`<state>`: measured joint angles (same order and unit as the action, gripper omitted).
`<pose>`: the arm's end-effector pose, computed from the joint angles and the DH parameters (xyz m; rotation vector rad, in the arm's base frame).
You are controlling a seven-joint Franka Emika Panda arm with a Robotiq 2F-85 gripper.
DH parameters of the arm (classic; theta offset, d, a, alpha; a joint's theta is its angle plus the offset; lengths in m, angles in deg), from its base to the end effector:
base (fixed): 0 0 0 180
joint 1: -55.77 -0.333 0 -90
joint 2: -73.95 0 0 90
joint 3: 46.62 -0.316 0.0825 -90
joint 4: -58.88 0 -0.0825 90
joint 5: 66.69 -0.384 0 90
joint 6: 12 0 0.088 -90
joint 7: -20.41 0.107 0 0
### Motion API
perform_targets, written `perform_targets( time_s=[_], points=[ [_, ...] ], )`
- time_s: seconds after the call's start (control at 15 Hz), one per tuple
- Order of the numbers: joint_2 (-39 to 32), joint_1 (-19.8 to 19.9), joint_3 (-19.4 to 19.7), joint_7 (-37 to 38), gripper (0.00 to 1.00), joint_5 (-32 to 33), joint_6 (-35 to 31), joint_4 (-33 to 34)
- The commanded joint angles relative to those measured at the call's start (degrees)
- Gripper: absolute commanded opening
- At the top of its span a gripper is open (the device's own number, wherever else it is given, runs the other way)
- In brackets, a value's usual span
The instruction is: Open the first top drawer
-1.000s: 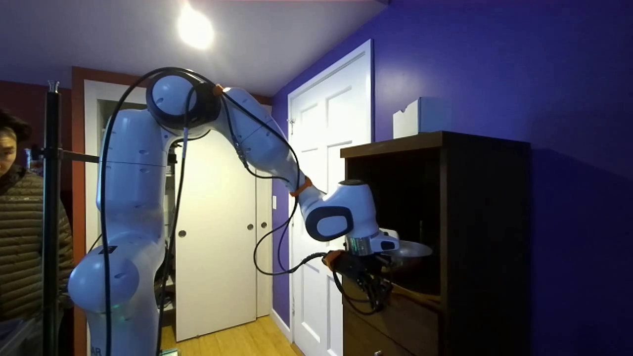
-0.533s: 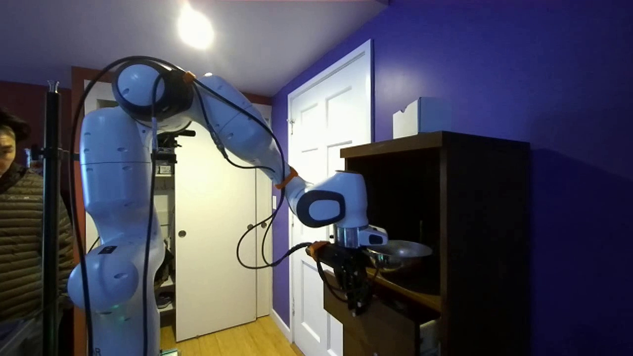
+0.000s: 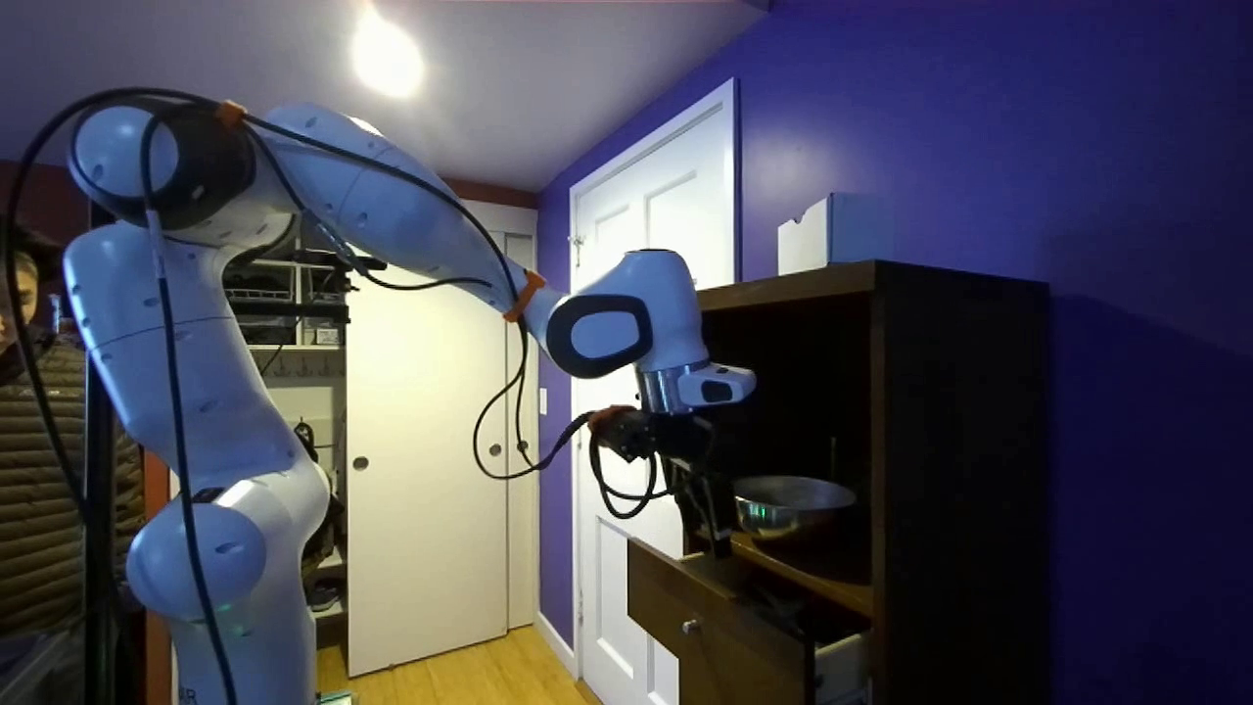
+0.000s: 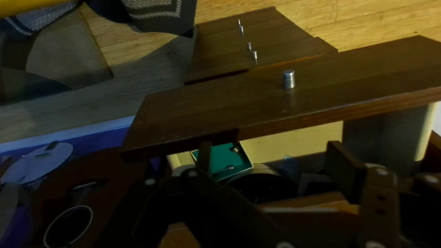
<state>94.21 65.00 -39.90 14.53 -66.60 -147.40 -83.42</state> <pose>0.4303 -0.1241 0.4394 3.1041 -0.2680 0.3665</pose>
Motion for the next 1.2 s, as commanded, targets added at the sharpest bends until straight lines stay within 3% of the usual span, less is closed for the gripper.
perform_targets(
  time_s=[0.0,0.27,0.53,0.87,1.13],
  points=[
    [-3.2,-2.8,0.1,1.1,1.00,-2.8,-1.3,2.0],
    [-8.5,-6.6,-0.6,-1.0,1.00,-5.4,-4.6,4.6],
    [-13.1,-7.8,-0.5,-1.9,1.00,-7.7,-2.2,6.7],
    [-17.4,-7.6,-1.0,-6.3,1.00,-10.4,6.1,9.3],
    [-16.1,-6.4,-0.8,-6.7,1.00,-7.7,17.2,9.9]
  ],
)
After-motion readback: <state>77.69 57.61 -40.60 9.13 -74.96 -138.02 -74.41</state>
